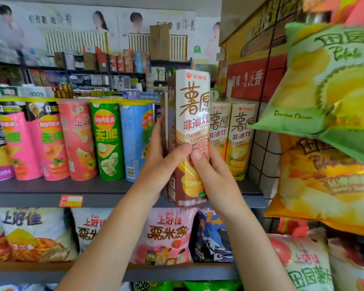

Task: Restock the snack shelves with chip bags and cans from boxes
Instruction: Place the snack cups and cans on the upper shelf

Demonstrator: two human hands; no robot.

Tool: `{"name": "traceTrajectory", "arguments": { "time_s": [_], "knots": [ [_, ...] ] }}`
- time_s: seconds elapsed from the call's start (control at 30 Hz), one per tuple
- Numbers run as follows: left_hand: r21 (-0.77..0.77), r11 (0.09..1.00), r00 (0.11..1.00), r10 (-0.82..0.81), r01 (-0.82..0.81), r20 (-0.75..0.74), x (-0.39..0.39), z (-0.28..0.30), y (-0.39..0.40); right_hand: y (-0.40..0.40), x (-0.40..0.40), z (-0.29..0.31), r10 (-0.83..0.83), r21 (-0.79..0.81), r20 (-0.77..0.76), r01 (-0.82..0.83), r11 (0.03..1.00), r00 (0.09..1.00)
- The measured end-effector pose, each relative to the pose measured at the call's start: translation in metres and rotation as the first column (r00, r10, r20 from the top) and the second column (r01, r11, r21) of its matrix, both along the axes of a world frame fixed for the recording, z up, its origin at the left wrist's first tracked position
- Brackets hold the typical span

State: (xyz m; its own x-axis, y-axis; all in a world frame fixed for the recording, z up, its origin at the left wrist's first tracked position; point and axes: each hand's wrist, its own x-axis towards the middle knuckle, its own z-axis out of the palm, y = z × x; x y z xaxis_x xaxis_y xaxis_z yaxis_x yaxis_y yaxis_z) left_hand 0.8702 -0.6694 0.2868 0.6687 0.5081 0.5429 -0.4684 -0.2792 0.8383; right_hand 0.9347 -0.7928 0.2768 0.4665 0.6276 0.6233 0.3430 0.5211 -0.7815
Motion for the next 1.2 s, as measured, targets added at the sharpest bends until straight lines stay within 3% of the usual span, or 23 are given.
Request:
{"name": "traceTrajectory", "arguments": {
  "time_s": [0.1,0.23,0.73,0.97,1.2],
  "knots": [
    [0.061,0.995,0.997,-0.075,0.075,0.005,0.008,0.007,-0.002,0.000,0.005,-0.004,-0.081,0.042,0.084,0.078,0.996,0.993],
    [0.004,0.992,0.992,-0.123,0.123,0.000,0.016,-0.003,-0.006,0.008,0.015,-0.022,-0.192,0.026,0.185,0.190,0.981,0.964],
    [0.149,0.989,0.987,0.019,0.005,-0.157,0.026,-0.028,0.010,0.038,0.043,-0.044,-0.366,-0.087,0.287,0.405,0.910,0.885],
    [0.141,0.990,0.985,0.008,0.016,-0.173,0.040,-0.026,0.021,0.049,0.052,-0.047,-0.496,-0.130,0.384,0.577,0.806,0.779],
    [0.181,0.983,0.983,0.071,-0.039,-0.169,0.055,-0.027,0.029,0.043,0.064,-0.056,-0.573,-0.126,0.565,0.748,0.652,0.594]
  ]
}}
